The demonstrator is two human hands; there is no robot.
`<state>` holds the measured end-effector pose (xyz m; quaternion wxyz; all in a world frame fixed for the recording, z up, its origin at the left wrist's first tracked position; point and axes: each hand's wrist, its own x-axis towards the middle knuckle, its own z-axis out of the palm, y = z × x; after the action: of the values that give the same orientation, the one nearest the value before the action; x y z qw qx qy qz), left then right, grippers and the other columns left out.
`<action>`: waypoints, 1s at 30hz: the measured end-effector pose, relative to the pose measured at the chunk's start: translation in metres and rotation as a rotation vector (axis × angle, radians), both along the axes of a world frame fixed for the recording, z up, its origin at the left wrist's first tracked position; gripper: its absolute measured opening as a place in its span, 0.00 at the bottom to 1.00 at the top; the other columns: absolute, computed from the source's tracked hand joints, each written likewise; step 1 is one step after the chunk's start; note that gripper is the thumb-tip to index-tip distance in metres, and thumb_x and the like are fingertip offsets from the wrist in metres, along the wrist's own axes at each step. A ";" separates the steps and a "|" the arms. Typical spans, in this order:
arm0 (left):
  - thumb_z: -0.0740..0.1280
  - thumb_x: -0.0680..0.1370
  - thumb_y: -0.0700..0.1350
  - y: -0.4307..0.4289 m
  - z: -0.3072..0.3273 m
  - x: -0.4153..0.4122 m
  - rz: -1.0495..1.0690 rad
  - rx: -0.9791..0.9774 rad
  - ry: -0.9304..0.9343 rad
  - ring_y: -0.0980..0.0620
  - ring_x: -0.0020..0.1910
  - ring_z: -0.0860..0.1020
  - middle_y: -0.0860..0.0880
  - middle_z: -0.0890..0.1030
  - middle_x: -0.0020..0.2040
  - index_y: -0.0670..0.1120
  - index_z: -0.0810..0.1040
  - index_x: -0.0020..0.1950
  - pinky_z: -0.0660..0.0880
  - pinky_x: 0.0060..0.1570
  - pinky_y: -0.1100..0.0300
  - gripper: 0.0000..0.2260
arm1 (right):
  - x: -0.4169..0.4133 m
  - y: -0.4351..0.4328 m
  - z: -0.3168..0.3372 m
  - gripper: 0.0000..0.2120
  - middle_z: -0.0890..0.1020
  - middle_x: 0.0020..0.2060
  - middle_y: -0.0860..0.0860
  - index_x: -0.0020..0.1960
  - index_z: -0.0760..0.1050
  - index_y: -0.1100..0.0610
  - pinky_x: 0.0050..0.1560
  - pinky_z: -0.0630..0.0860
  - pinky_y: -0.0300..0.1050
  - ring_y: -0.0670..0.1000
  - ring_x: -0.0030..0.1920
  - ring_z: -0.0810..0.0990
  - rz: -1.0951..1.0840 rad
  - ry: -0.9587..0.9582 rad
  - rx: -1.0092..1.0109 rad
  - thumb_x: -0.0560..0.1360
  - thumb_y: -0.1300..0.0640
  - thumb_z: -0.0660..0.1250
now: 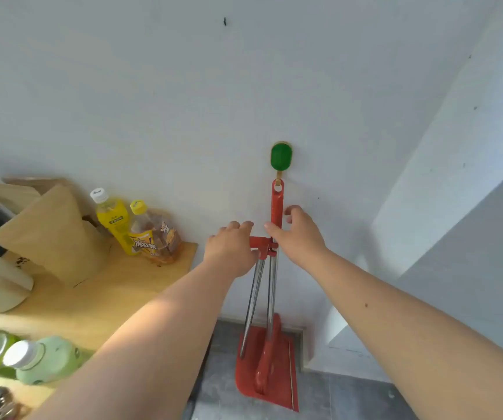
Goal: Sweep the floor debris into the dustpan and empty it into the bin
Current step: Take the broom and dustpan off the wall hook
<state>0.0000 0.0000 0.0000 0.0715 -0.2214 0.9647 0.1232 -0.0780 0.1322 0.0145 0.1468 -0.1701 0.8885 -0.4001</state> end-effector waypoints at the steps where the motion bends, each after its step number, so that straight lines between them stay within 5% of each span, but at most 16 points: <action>1: 0.67 0.79 0.57 -0.002 -0.002 0.000 0.000 -0.002 -0.010 0.44 0.65 0.74 0.48 0.74 0.68 0.54 0.64 0.78 0.74 0.60 0.47 0.29 | 0.000 -0.003 0.000 0.26 0.75 0.63 0.50 0.68 0.69 0.53 0.37 0.70 0.36 0.48 0.48 0.78 0.000 -0.004 -0.001 0.77 0.41 0.67; 5: 0.65 0.81 0.51 -0.007 -0.017 0.000 0.001 -0.030 0.007 0.45 0.59 0.76 0.49 0.77 0.60 0.53 0.71 0.70 0.74 0.52 0.50 0.17 | -0.004 -0.012 -0.009 0.14 0.79 0.47 0.48 0.57 0.73 0.53 0.30 0.72 0.35 0.44 0.37 0.80 0.016 -0.070 -0.042 0.79 0.44 0.65; 9: 0.61 0.83 0.46 -0.008 -0.016 -0.001 -0.024 -0.042 0.086 0.45 0.49 0.77 0.49 0.77 0.49 0.49 0.75 0.55 0.70 0.43 0.53 0.04 | -0.009 -0.015 -0.008 0.11 0.80 0.45 0.49 0.56 0.74 0.52 0.36 0.76 0.41 0.48 0.40 0.81 0.021 -0.034 -0.027 0.81 0.46 0.62; 19: 0.61 0.83 0.48 -0.002 -0.002 0.017 -0.016 -0.050 0.177 0.48 0.45 0.75 0.51 0.76 0.46 0.50 0.72 0.51 0.71 0.40 0.54 0.04 | -0.001 -0.008 0.013 0.10 0.81 0.44 0.51 0.52 0.74 0.53 0.46 0.79 0.48 0.51 0.43 0.81 0.113 0.016 -0.015 0.82 0.46 0.62; 23: 0.61 0.83 0.49 -0.001 0.004 0.029 -0.036 -0.052 0.180 0.48 0.44 0.75 0.51 0.76 0.46 0.49 0.73 0.51 0.74 0.41 0.53 0.05 | 0.012 -0.001 0.023 0.10 0.81 0.45 0.51 0.53 0.73 0.53 0.44 0.79 0.45 0.51 0.43 0.82 0.147 0.011 -0.019 0.82 0.46 0.61; 26: 0.62 0.82 0.51 0.003 0.011 0.041 -0.024 -0.051 0.140 0.49 0.40 0.78 0.52 0.76 0.44 0.50 0.74 0.49 0.79 0.42 0.50 0.06 | 0.028 0.005 0.031 0.10 0.80 0.43 0.51 0.50 0.72 0.51 0.33 0.74 0.33 0.47 0.39 0.81 0.159 -0.029 -0.060 0.82 0.46 0.60; 30: 0.62 0.76 0.54 0.011 0.034 0.067 -0.064 -0.024 0.024 0.49 0.38 0.79 0.52 0.78 0.38 0.51 0.75 0.43 0.79 0.40 0.54 0.09 | 0.063 0.014 0.041 0.15 0.78 0.36 0.48 0.41 0.69 0.48 0.37 0.75 0.40 0.44 0.32 0.79 0.162 -0.032 -0.109 0.81 0.40 0.59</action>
<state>0.0669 0.0114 0.0337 0.0612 -0.1895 0.9735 0.1121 -0.0151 0.1459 0.0551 0.1835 -0.2427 0.8463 -0.4372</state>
